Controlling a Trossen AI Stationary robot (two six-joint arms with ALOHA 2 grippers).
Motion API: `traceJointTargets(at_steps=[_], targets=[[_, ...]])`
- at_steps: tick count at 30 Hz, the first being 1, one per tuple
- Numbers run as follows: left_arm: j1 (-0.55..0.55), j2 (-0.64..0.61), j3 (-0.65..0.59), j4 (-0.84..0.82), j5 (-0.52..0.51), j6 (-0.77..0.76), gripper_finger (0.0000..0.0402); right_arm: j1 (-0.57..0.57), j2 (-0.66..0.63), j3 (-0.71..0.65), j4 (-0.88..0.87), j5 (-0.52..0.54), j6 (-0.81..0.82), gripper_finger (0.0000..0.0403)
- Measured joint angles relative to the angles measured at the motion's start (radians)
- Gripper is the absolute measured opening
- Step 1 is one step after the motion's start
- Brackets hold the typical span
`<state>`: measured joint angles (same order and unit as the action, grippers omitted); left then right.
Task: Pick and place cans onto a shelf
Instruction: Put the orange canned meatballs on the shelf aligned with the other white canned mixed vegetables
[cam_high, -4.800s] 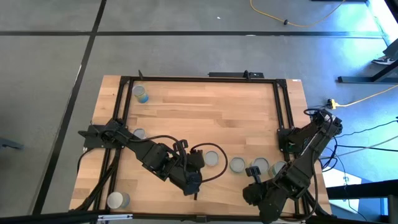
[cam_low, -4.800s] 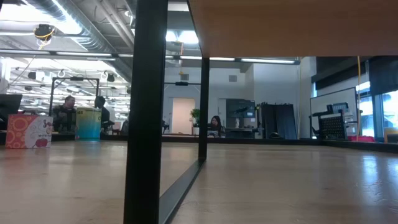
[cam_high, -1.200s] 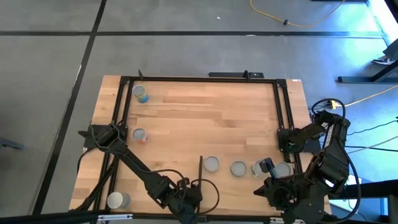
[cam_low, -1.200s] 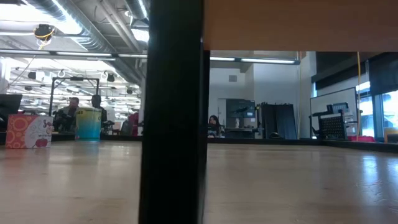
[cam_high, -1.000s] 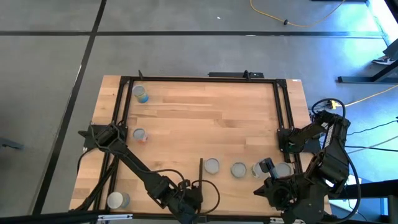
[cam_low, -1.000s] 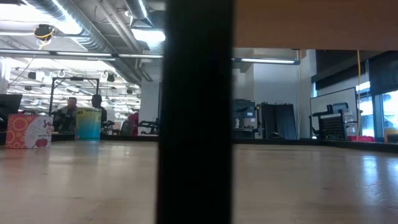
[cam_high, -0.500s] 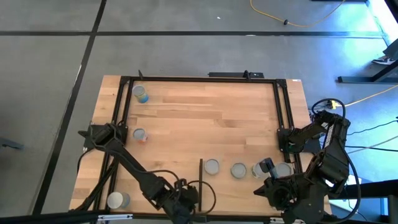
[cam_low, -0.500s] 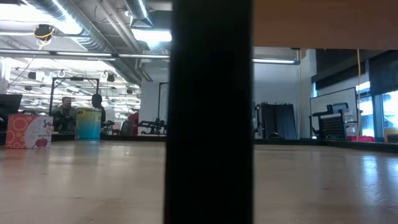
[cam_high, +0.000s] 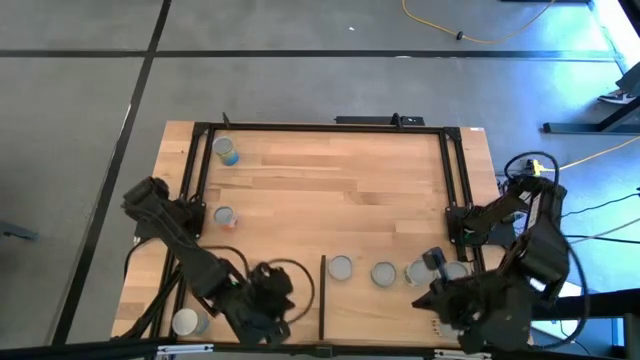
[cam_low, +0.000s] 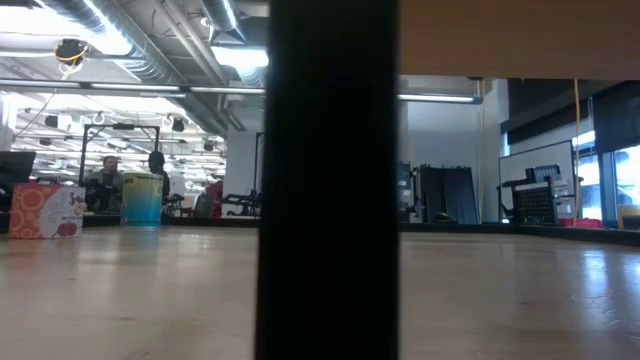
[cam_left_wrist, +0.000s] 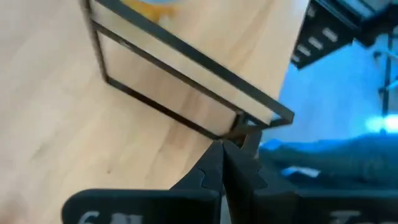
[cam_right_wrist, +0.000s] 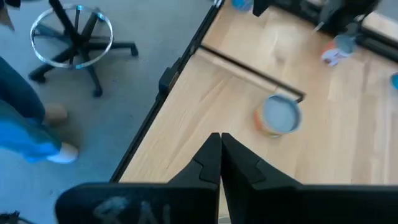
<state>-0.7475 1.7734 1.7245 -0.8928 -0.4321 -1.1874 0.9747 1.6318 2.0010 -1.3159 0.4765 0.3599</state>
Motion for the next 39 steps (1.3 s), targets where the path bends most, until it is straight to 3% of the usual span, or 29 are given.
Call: traceJointTargets(at_steps=[7, 11, 18, 25, 32, 39], targets=[[0.001, -0.132, 0.0, -0.263, -0.084, -0.138, 0.0, 0.0, -0.116, 0.0, -0.008, 0.102, 0.038, 0.001], [0.001, -0.185, 0.0, -0.46, -0.068, -0.3, 0.0, 0.0, -0.166, 0.001, -0.015, 0.131, 0.04, 0.001], [0.006, -0.206, -0.001, -0.687, 0.123, -0.438, 0.0004, -0.005, -0.221, 0.001, -0.07, 0.231, -0.029, 0.001], [0.056, -0.214, -0.057, -0.679, 0.179, -0.484, 0.0044, -0.05, -0.255, 0.0, -0.103, 0.36, 0.001, 0.001], [0.172, -0.213, -0.172, -0.678, 0.309, -0.513, 0.007, -0.105, -0.248, 0.0, -0.093, 0.369, 0.029, 0.001], [0.288, -0.245, -0.343, -0.678, 0.292, -0.483, 0.0068, -0.141, -0.247, 0.0, -0.042, 0.371, 0.027, 0.001]])
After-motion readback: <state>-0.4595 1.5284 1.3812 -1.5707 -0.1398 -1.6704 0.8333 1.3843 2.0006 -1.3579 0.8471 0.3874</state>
